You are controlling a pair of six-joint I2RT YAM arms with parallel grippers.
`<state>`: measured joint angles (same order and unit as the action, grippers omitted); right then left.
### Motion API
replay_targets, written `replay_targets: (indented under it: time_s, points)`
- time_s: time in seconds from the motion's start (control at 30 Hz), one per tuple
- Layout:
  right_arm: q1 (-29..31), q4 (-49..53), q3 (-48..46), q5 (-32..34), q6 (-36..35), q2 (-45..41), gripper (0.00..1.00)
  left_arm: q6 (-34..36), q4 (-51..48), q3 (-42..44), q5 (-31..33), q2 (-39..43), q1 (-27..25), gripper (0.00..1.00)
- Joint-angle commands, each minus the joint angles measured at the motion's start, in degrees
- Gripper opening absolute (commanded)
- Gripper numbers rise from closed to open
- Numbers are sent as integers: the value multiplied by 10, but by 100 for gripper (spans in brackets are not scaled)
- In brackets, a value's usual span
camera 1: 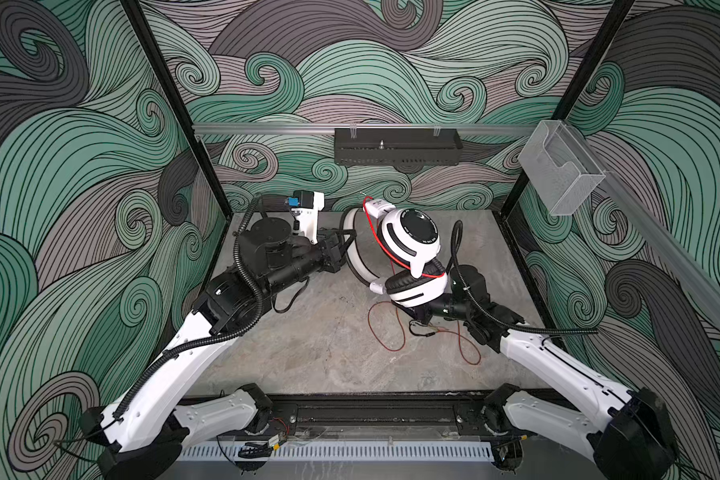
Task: Wrap the headphones
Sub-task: 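Carry the red cable around the headset with the right gripper while left holds, then draw the red cable down and toward the robot with the right gripper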
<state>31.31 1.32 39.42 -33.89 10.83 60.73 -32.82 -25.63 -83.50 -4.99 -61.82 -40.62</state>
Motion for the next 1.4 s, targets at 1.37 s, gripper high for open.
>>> replay_targets:
  time_s: [1.37]
  points:
    - [79,134,1,131,-71,-82,0,-158,69,-79,84,-68,63,0]
